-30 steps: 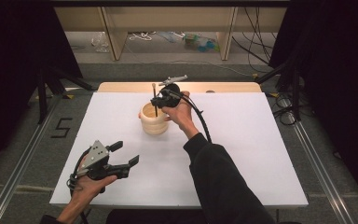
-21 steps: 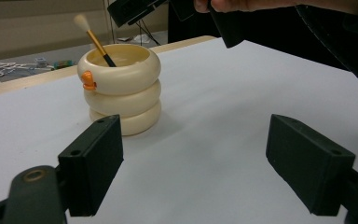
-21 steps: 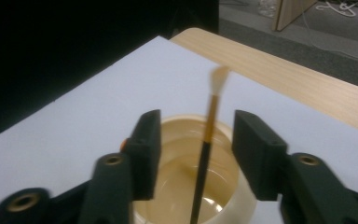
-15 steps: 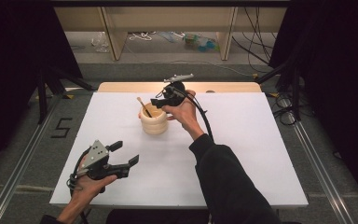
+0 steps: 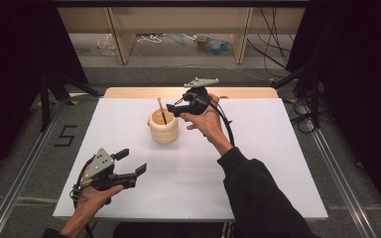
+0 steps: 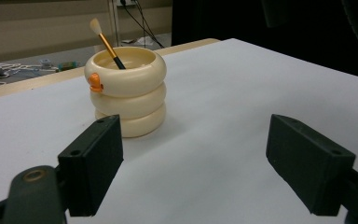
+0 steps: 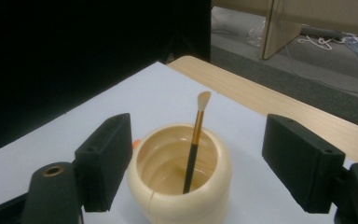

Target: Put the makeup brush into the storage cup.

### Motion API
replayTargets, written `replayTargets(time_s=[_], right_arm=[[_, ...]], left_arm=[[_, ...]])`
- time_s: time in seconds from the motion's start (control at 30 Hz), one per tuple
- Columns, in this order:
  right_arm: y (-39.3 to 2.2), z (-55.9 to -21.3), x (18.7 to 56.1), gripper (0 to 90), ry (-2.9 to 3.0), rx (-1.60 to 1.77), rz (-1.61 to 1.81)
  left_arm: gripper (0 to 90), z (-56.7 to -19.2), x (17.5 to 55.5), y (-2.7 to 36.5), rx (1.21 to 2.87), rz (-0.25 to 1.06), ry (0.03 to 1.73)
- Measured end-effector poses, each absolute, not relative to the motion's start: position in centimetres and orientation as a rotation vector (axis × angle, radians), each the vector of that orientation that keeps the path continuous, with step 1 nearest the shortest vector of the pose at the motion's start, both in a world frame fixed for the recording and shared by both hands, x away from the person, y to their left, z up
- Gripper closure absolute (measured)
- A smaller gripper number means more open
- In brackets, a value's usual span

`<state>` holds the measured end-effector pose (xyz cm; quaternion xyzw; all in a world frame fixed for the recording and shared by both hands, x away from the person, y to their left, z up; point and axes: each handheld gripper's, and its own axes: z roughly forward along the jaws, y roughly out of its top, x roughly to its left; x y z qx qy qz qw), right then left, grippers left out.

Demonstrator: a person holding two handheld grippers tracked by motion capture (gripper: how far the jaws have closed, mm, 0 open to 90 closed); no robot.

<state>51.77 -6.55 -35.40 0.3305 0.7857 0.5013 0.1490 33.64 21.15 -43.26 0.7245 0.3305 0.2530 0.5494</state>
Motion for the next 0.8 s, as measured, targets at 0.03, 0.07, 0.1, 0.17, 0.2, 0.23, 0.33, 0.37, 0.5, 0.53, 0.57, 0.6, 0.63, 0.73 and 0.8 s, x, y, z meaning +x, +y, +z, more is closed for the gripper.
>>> replayTargets(time_s=[0.03, 0.07, 0.1, 0.17, 0.2, 0.23, 0.33, 0.37, 0.5, 0.53, 0.57, 0.6, 0.63, 0.73, 0.8], right_arm=[[-6.8, -35.2, 51.5, 23.4, 2.253, 0.934, 1.443], [-7.0, -35.1, 51.2, 23.1, 2.244, 0.918, 1.458], [-7.2, -34.9, 50.9, 22.6, 2.239, 0.913, 1.460], [-7.7, -34.6, 50.3, 22.0, 2.232, 0.900, 1.486], [-8.2, -34.4, 49.8, 21.7, 2.222, 0.892, 1.497], [-8.2, -34.4, 49.8, 21.7, 2.222, 0.892, 1.497], [-9.0, -34.2, 48.8, 21.3, 2.212, 0.878, 1.516], [-9.0, -34.2, 48.8, 21.3, 2.212, 0.878, 1.516], [-9.9, -34.1, 47.8, 20.7, 2.199, 0.868, 1.523], [-10.2, -34.1, 47.5, 21.0, 2.193, 0.856, 1.521], [-10.5, -34.1, 47.3, 20.9, 2.191, 0.841, 1.510], [-10.7, -34.2, 47.0, 20.5, 2.194, 0.835, 1.497], [-11.0, -34.2, 46.8, 20.4, 2.197, 0.832, 1.498], [-11.8, -34.3, 46.1, 20.2, 2.189, 0.829, 1.501], [-12.4, -34.4, 45.8, 19.8, 2.176, 0.819, 1.507]], left_arm=[[18.4, -43.3, 33.6, 21.1, 1.712, 0.598, 0.786], [18.5, -43.3, 33.6, 21.1, 1.710, 0.598, 0.789], [18.4, -43.3, 33.7, 21.2, 1.711, 0.600, 0.786], [18.4, -43.2, 33.7, 21.2, 1.713, 0.605, 0.787], [18.4, -43.3, 33.4, 21.1, 1.697, 0.584, 0.837], [18.4, -43.2, 33.6, 21.3, 1.703, 0.602, 0.808], [18.4, -43.1, 33.7, 21.5, 1.702, 0.611, 0.799], [18.4, -43.2, 33.5, 21.4, 1.682, 0.585, 0.846], [18.4, -43.2, 33.4, 21.5, 1.683, 0.578, 0.850], [18.4, -43.2, 33.4, 21.5, 1.678, 0.572, 0.856], [18.4, -43.2, 33.4, 21.5, 1.676, 0.565, 0.859], [18.3, -43.2, 33.5, 21.5, 1.675, 0.572, 0.846], [18.3, -43.2, 33.5, 21.6, 1.677, 0.586, 0.852], [17.6, -43.2, 33.7, 21.7, 1.687, 0.600, 0.818], [17.6, -43.2, 33.7, 21.7, 1.682, 0.597, 0.826]])
